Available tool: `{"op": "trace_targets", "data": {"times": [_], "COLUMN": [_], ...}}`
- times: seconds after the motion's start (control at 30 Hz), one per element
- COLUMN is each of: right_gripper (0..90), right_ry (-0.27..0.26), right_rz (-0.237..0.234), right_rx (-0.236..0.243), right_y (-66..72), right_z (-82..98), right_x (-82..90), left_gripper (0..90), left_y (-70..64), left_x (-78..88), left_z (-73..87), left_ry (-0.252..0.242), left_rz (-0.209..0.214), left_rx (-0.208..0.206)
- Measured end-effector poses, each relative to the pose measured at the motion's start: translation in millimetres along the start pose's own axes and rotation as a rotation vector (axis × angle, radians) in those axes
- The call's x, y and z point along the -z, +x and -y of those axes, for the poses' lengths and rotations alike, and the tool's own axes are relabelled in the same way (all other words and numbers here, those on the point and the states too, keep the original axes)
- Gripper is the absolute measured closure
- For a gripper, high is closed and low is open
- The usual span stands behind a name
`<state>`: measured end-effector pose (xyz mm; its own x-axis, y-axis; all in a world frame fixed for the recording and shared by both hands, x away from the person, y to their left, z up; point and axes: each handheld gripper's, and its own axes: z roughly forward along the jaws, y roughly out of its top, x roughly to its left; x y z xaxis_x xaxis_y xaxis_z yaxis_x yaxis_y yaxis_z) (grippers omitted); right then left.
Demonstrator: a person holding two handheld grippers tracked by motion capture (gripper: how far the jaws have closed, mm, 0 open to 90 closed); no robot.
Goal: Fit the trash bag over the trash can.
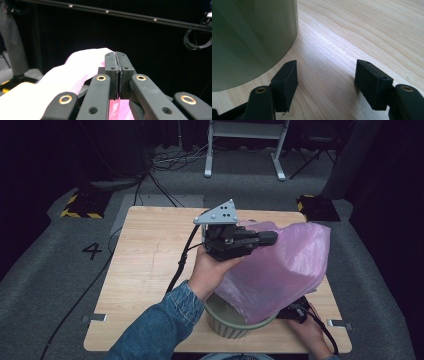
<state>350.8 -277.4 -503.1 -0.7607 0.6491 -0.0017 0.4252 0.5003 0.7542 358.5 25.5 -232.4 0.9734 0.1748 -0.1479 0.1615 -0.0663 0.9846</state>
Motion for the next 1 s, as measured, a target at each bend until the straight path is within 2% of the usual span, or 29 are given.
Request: {"op": "trace_targets", "data": {"times": [0.2,0.4,0.57,0.73,0.9,1.0], "right_gripper": [35.3,35.3,35.3,35.3,35.3,35.3], "right_ry": [-0.002,-0.004,-0.004,-0.004,-0.004,-0.004], "right_rz": [0.001,0.004,0.003,0.003,0.003,0.004], "right_rx": [0.002,0.003,0.002,0.002,0.002,0.002], "right_y": [-0.2,-0.2,-0.1,-0.1,-0.1,-0.1], "right_z": [0.0,0.1,0.1,0.1,0.1,0.1], "right_x": [-0.1,-0.3,-0.3,-0.3,-0.3,-0.3], "left_gripper": [88.1,88.1,88.0,87.6,87.4,86.9], "left_y": [9.3,14.4,12.5,5.8,-2.3,-3.4], "left_x": [16.1,28.6,36.9,41.0,43.6,44.6], "left_z": [18.5,35.4,52.8,67.8,82.3,89.9], "left_ry": [0.030,0.055,0.093,0.155,0.222,0.267], "left_rz": [-0.065,-0.101,-0.117,-0.131,-0.132,-0.122], "left_rx": [0.011,0.028,0.029,0.014,-0.004,0.002]}}
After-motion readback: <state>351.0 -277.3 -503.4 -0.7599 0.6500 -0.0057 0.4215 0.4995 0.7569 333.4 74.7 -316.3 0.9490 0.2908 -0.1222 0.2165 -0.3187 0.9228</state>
